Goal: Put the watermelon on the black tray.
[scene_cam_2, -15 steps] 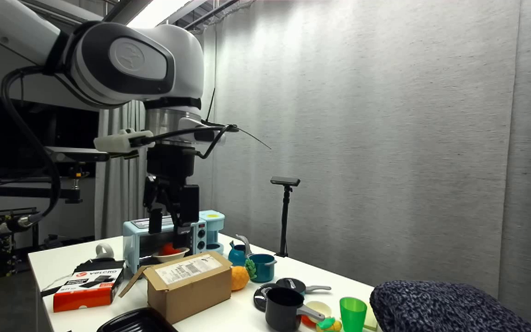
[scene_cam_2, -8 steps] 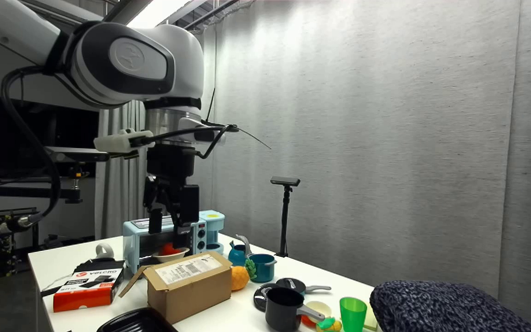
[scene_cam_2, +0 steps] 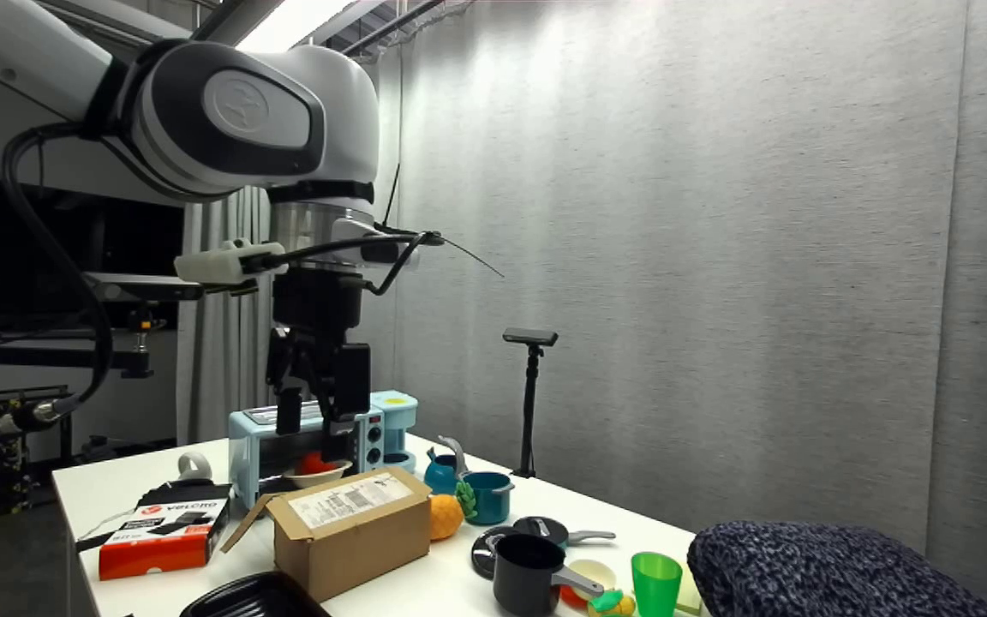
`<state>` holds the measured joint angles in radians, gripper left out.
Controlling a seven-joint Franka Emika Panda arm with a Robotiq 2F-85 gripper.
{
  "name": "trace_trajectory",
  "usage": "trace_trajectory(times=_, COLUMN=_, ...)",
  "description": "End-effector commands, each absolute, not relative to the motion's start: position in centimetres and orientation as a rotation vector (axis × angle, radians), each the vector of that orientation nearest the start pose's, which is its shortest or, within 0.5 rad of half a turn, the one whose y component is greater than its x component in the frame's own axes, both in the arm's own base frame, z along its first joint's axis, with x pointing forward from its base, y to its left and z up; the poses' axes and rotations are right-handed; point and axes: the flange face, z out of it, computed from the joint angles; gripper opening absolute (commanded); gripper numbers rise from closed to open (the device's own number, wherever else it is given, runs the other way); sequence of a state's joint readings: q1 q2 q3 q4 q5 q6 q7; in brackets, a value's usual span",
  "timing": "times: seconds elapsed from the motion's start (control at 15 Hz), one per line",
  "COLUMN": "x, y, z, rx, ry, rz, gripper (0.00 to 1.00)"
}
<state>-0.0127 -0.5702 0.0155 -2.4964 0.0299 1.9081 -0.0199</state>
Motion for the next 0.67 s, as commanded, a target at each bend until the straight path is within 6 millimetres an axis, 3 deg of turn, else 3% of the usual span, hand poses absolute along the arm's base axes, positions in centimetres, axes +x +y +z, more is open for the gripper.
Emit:
trace_trajectory(times=0.0, x=37.4, y=0.3, z=47.9, rx=-3.122, ry=-0.016, rz=0.029, gripper=1.0)
trace_trajectory(times=0.27, x=37.5, y=0.1, z=47.7, rx=-3.129, ry=-0.01, rz=0.036, gripper=1.0)
trace_trajectory(times=0.6, x=39.3, y=-0.3, z=46.5, rx=-3.179, ry=0.08, rz=-0.051, gripper=1.0)
